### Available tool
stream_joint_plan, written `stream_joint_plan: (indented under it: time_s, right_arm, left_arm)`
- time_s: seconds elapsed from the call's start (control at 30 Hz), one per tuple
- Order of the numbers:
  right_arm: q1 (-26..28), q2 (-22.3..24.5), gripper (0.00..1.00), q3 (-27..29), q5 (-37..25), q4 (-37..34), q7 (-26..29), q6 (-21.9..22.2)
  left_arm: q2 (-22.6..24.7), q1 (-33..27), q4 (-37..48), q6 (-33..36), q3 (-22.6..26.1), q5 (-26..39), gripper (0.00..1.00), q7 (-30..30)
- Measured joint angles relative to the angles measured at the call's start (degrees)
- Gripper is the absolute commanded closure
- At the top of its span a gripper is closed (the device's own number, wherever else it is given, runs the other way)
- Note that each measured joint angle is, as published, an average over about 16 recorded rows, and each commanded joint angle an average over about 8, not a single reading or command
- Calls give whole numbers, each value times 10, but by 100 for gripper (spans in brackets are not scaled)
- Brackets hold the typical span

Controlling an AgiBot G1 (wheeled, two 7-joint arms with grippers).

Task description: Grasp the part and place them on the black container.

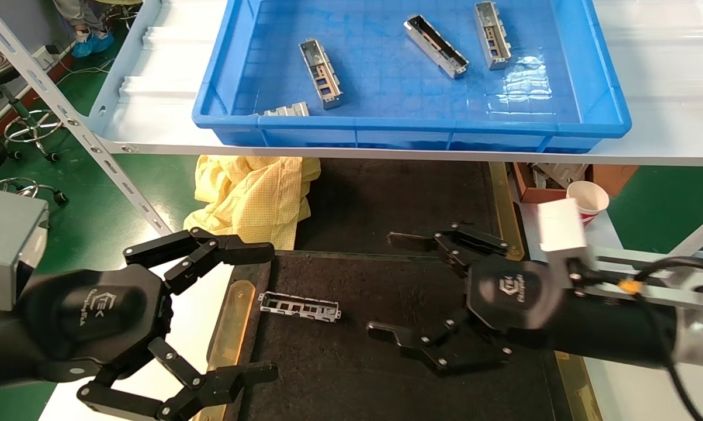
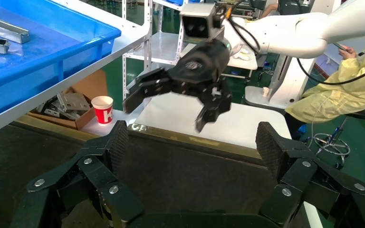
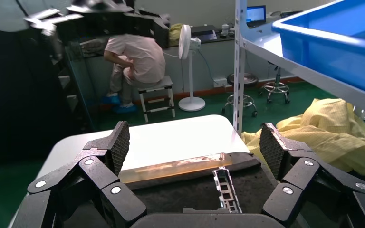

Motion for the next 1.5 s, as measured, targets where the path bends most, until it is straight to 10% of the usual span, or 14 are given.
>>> stream_joint_plan:
  time_s: [0.7, 1.5]
  right_arm:
    - [-91, 119, 0, 153, 2, 191, 116, -28]
    - [-92, 120, 0, 154, 2, 192, 118, -28]
  left_arm:
    - [0, 0, 0, 0, 0, 0, 0, 0]
    - [0, 0, 0, 0, 0, 0, 0, 0]
